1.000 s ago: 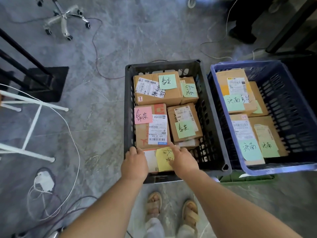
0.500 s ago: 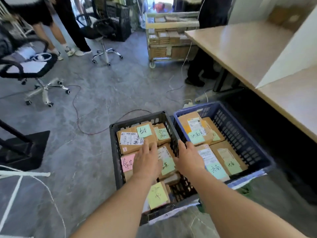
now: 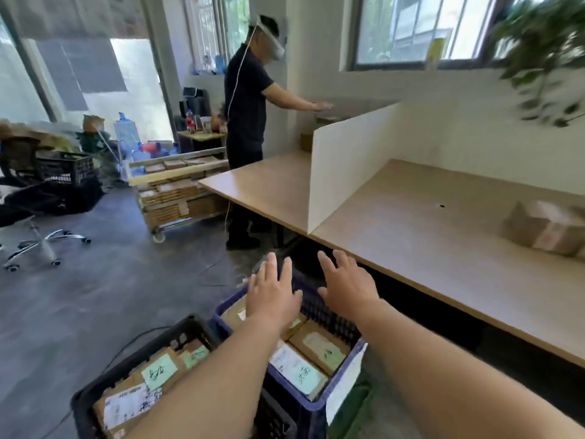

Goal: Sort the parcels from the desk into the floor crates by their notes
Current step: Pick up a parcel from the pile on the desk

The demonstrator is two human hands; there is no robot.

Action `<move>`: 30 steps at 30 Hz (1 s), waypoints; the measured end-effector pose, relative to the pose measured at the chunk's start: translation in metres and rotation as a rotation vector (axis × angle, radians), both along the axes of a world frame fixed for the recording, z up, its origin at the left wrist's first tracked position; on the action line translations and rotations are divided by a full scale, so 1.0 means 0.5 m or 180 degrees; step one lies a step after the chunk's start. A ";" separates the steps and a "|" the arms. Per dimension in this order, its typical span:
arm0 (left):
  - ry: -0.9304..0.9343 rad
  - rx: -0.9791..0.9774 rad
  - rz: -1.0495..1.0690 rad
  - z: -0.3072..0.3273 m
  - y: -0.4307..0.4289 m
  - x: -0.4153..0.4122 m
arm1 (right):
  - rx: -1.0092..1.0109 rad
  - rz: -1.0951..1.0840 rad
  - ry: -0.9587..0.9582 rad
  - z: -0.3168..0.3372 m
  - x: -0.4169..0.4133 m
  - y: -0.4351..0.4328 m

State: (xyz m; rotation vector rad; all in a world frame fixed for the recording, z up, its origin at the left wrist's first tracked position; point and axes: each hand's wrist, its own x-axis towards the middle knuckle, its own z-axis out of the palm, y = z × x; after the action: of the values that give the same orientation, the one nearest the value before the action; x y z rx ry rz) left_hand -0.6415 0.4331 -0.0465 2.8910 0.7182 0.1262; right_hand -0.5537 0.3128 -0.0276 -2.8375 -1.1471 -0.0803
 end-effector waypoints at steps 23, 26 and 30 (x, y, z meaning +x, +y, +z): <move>-0.0488 0.0784 -0.2042 0.225 -0.708 0.472 | 0.0073 -0.1804 -0.0813 0.187 0.299 -0.765; -0.0601 0.0802 -0.2275 0.246 -0.791 0.513 | 0.0092 -0.2037 -0.0809 0.205 0.318 -0.839; -0.0724 0.0764 -0.2560 0.280 -0.879 0.582 | -0.0009 -0.2281 -0.0931 0.234 0.366 -0.915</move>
State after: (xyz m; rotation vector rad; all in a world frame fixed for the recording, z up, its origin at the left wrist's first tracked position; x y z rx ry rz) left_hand -0.3503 -0.0063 0.0933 3.0566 -0.5410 0.4437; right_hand -0.3706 -0.1446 0.0896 -3.1473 -0.0923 -0.5426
